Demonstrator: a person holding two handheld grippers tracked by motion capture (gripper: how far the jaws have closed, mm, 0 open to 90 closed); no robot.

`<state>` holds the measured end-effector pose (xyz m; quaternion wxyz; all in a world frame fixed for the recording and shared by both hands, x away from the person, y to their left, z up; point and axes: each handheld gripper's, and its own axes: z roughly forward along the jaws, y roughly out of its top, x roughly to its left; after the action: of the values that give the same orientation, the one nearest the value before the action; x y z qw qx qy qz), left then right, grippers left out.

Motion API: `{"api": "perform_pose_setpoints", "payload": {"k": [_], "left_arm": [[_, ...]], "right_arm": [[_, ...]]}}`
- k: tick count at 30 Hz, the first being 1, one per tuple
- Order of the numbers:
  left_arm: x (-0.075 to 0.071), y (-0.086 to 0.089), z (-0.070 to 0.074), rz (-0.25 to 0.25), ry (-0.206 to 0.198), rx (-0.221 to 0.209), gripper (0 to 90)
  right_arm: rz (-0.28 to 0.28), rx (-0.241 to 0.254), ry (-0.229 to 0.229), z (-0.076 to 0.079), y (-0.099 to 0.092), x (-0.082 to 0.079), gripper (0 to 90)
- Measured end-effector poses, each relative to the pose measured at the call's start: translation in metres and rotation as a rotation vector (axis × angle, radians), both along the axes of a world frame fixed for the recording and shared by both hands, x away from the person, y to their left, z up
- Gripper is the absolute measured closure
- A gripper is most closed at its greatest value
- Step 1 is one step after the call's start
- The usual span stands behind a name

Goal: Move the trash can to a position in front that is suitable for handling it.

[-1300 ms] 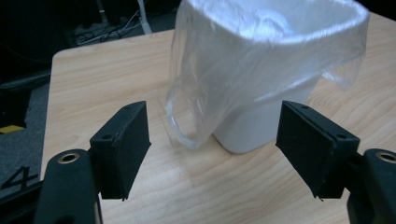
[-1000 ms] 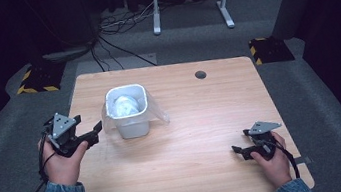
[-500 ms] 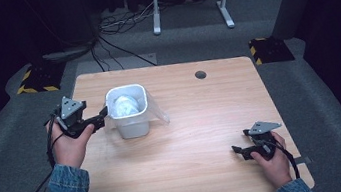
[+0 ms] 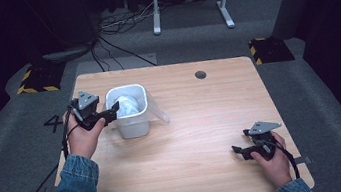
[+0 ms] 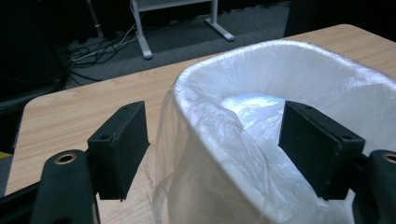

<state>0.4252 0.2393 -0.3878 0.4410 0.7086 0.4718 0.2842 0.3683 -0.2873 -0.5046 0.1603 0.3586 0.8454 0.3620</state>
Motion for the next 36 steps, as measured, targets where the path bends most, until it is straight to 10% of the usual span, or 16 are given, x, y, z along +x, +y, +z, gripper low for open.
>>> {"api": "perform_pose_setpoints", "payload": {"k": [36], "left_arm": [[-0.033, -0.074, -0.005, -0.144, 0.061, 0.005, 24.2]], "right_arm": [[-0.001, 0.0, 0.0, 0.0, 0.0, 0.0, 16.4]]}}
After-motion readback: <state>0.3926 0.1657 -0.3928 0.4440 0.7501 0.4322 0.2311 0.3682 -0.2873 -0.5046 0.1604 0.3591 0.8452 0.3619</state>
